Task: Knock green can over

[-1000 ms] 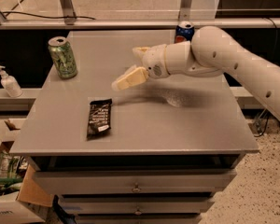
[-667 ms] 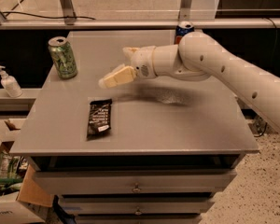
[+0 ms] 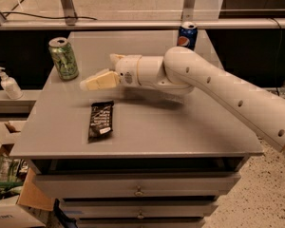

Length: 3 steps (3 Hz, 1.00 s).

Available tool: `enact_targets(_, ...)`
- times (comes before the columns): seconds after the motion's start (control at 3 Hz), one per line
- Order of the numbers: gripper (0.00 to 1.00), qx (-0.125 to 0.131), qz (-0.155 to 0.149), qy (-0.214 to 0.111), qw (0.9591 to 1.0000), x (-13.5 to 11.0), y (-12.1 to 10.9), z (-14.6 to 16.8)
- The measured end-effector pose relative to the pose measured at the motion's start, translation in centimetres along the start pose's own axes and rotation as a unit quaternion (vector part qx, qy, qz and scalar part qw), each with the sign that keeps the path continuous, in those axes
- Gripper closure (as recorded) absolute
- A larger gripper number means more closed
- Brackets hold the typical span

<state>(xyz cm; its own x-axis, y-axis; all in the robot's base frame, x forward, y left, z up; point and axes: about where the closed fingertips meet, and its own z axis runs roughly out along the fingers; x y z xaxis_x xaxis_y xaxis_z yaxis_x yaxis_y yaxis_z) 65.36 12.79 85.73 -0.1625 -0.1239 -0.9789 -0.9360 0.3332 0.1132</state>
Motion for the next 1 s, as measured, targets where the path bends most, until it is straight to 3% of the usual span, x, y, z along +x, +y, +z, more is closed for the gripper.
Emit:
enact_targets(0.33, 0.0, -0.005, -0.003, -0.005, 1.0, -0.1, 0.1, 0.6)
enact_targets(1.0, 0.0, -0.016, -0.021, -0.025, 0.9993, -1.6, -1.0, 5.4)
